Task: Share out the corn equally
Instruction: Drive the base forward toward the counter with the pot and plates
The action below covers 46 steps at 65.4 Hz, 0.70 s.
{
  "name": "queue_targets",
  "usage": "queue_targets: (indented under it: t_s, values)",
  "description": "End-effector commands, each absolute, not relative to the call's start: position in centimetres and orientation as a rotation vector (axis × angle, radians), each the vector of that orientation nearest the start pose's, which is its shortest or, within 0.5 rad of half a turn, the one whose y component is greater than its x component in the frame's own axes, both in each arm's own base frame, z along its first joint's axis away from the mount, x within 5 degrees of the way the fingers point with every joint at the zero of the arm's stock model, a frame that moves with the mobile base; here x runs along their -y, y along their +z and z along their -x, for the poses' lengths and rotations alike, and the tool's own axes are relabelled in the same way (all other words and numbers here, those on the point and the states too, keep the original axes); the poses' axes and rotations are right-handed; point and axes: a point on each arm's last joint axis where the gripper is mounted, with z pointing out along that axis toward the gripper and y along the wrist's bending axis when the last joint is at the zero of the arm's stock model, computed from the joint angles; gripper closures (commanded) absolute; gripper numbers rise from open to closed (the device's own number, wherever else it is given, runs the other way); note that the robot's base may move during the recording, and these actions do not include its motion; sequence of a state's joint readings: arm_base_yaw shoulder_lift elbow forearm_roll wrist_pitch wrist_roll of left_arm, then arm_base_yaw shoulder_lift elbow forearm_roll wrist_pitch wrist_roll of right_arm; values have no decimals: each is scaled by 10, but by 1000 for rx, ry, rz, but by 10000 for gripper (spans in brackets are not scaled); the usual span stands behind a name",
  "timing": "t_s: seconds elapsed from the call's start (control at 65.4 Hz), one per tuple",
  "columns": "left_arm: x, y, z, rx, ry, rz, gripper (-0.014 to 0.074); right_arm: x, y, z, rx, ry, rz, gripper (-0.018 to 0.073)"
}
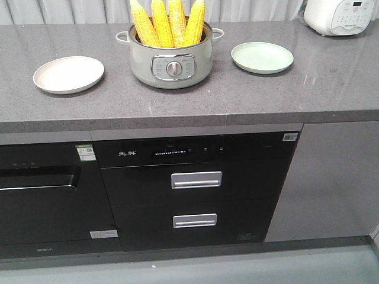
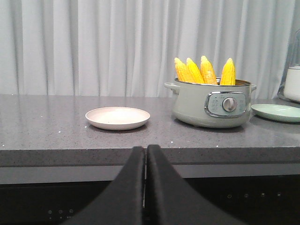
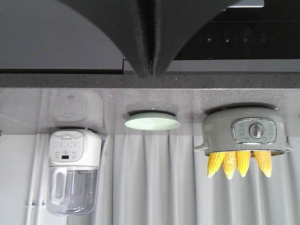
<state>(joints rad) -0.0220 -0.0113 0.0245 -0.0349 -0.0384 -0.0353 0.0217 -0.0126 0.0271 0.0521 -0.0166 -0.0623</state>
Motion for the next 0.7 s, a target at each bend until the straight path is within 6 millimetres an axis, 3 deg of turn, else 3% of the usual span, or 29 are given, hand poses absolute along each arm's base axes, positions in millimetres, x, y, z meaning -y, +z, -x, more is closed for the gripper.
queue_targets:
  t_s: [0.0,0.688]
  values:
    - [1,222,-52,-1351,-85,46,603,-1,210,-55,-1409,-10,26,569]
    - [1,222,-52,-1351,-85,46,603,-1,210,-55,-1409,-10,26,569]
